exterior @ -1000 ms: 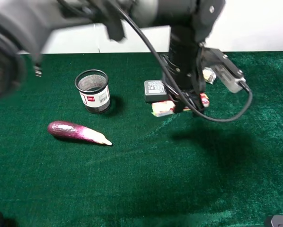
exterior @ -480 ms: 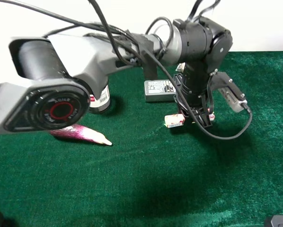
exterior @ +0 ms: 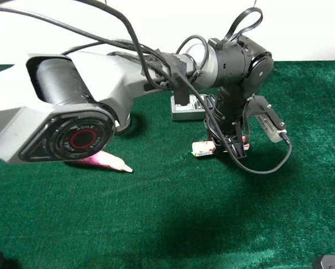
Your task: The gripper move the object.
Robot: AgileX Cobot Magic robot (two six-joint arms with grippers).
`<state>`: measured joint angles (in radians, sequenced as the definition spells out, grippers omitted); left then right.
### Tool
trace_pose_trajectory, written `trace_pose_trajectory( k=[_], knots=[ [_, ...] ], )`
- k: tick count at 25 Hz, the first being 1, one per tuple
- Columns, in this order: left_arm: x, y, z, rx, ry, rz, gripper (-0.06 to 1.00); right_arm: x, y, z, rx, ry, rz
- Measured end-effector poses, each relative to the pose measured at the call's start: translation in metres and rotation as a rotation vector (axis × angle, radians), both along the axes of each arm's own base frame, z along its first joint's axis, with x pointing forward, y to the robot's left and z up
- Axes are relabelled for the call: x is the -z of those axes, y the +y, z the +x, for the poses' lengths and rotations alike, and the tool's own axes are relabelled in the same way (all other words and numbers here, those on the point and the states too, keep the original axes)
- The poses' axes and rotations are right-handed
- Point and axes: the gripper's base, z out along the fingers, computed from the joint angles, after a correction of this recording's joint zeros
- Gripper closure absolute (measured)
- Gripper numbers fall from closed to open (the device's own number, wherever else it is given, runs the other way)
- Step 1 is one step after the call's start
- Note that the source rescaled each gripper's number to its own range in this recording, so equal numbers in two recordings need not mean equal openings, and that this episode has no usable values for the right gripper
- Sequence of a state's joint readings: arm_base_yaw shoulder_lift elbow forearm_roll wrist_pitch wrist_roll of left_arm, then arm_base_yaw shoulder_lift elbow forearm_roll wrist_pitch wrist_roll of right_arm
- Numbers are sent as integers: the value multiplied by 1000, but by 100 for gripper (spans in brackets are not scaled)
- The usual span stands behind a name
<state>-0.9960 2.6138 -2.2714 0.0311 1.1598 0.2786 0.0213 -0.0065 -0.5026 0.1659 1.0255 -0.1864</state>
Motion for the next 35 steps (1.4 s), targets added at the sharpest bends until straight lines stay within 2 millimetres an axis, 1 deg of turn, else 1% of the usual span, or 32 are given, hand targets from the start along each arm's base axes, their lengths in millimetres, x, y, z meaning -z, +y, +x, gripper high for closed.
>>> trace_pose_trajectory(
  k=[3, 14, 15, 16, 18, 20, 21, 22, 24, 26, 30, 33, 35],
  knots=[
    [3, 0, 0, 0, 3, 5, 94, 0, 0, 0, 0, 0, 0],
    [3, 0, -1, 2, 3, 5, 94, 0, 0, 0, 0, 0, 0],
    [3, -1, -2, 5, 3, 4, 91, 0, 0, 0, 0, 0, 0],
    [3, -2, -3, 7, 2, 4, 85, 0, 0, 0, 0, 0, 0],
    [2, -2, -3, 8, -2, 2, 58, 0, 0, 0, 0, 0, 0],
    [1, -3, -3, 11, -6, 2, 33, 0, 0, 0, 0, 0, 0],
    [1, -3, -3, 12, -8, 3, 22, 0, 0, 0, 0, 0, 0],
    [0, -3, -2, 12, -10, 0, 14, 0, 0, 0, 0, 0, 0],
    [-4, -5, -1, 12, -19, -13, 3, 0, 0, 0, 0, 0, 0],
    [-13, -8, 2, 14, -44, -38, -2, 0, 0, 0, 0, 0, 0],
    [-34, -11, 4, 5, -82, -81, -5, 0, 0, 0, 0, 0, 0],
    [-57, -9, 4, -1, -108, -115, -5, 0, 0, 0, 0, 0, 0],
    [-78, -8, 3, -13, -132, -147, -5, 0, 0, 0, 0, 0, 0]
  ],
)
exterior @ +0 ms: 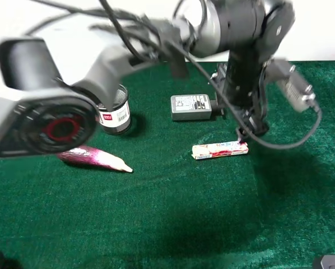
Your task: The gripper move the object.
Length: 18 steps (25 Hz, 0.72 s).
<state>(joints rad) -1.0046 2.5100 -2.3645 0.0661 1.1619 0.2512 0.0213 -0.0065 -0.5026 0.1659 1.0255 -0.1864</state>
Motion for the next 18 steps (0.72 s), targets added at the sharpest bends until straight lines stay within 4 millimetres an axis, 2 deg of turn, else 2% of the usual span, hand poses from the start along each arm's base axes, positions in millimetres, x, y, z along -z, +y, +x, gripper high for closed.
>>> trace_pose_trajectory(
  k=[7, 9, 13, 18],
  knots=[
    [-78, 15, -9, -53, -68, -121, -6, 0, 0, 0, 0, 0, 0],
    [-93, 24, -13, -70, -79, -128, -6, 0, 0, 0, 0, 0, 0],
    [-127, 50, -26, -119, -110, -131, -6, 0, 0, 0, 0, 0, 0],
    [-151, 92, -47, -209, -126, -97, -6, 0, 0, 0, 0, 0, 0]
  ],
)
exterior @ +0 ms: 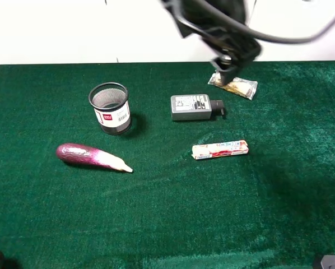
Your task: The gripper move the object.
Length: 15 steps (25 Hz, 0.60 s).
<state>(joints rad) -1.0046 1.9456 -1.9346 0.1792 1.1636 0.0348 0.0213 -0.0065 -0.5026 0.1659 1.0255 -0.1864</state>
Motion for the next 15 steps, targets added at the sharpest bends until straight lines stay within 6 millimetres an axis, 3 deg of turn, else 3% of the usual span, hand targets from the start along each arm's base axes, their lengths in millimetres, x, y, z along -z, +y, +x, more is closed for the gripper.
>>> trace_pose_trajectory(
  k=[7, 15],
  knots=[
    [-16, 74, -37, -202, -24, 33, -6, 0, 0, 0, 0, 0, 0],
    [-5, 166, -88, -360, -37, 60, -6, 0, 0, 0, 0, 0, 0]
  ],
)
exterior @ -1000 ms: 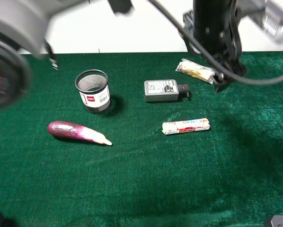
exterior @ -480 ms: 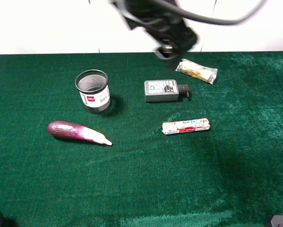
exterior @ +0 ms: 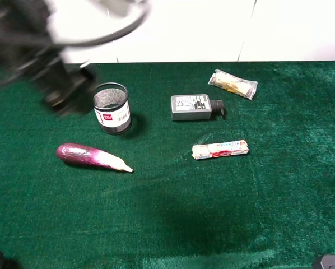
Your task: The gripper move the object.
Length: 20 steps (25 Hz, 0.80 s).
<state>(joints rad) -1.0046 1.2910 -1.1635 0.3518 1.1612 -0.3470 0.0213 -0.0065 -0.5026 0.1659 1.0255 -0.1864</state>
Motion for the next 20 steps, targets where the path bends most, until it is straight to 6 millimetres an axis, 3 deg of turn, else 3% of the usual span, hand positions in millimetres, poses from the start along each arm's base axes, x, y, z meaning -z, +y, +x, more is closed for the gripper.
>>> trace_pose_trajectory(
  k=[10, 16, 20],
  knots=[
    [37, 86, -60, -16, 41, -37, -6, 0, 0, 0, 0, 0, 0],
    [72, 119, -84, -19, 75, -47, -6, 0, 0, 0, 0, 0, 0],
    [85, 126, -95, -8, 97, -124, -6, 0, 0, 0, 0, 0, 0]
  ],
)
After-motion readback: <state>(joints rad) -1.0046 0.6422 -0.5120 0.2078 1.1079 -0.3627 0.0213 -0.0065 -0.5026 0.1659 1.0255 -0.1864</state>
